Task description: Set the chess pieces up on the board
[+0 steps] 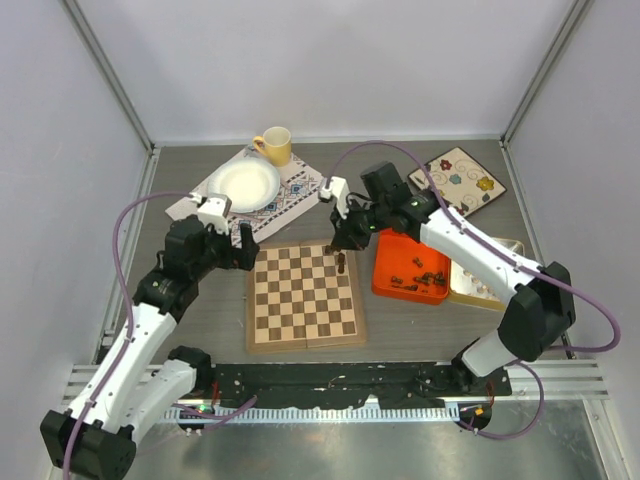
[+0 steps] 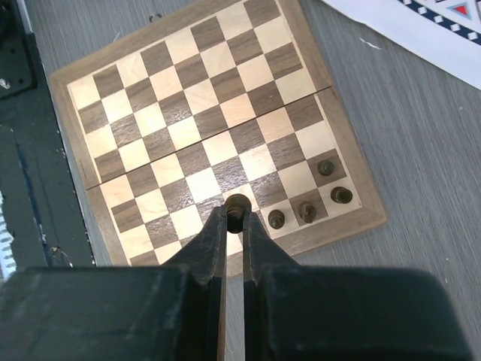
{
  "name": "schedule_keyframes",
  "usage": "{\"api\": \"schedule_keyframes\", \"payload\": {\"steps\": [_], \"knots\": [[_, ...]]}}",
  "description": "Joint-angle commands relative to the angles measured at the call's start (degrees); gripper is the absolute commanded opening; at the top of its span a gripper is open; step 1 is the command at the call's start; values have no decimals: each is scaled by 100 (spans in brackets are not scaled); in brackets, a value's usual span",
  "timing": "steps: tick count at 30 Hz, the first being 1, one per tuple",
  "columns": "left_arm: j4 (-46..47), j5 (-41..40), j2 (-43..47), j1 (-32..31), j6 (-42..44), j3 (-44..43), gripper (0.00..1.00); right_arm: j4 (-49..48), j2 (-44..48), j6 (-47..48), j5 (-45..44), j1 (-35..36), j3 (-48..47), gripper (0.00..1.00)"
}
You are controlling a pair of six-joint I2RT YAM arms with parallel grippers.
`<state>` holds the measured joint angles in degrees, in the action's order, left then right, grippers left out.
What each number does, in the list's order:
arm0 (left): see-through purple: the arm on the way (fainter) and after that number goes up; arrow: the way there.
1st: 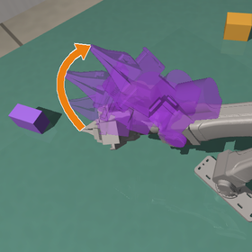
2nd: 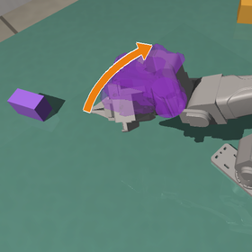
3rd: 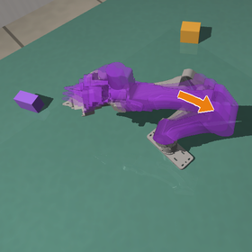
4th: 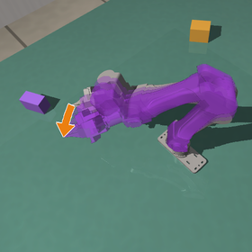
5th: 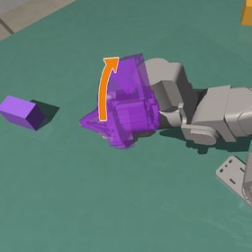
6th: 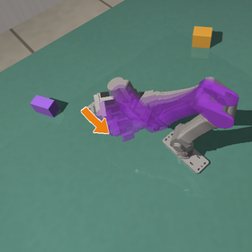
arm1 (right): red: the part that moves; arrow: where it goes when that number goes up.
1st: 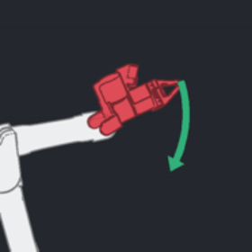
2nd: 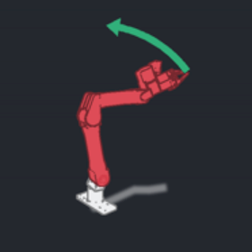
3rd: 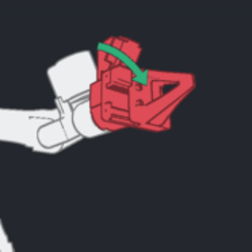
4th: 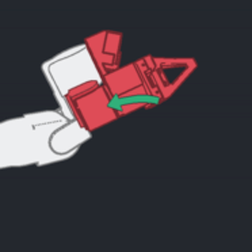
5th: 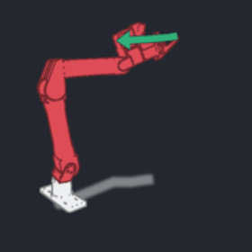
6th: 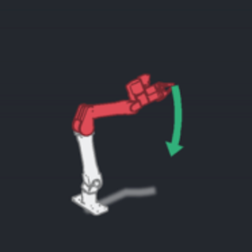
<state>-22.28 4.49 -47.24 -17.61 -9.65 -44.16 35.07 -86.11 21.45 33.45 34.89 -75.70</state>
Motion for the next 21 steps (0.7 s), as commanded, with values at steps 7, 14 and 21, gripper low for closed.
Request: {"api": "schedule_keyframes", "payload": {"steps": [7, 14, 21], "knots": [[128, -915, 594, 29, 394, 444, 100, -334, -512, 377, -1313, 720, -244, 3], [119, -1214, 690, 20, 429, 496, 100, -878, -547, 377, -1911, 826, 178, 4], [145, -1231, 708, 29, 438, 514, 100, -1169, -881, 404, -2273, 966, 319, 5]]}}
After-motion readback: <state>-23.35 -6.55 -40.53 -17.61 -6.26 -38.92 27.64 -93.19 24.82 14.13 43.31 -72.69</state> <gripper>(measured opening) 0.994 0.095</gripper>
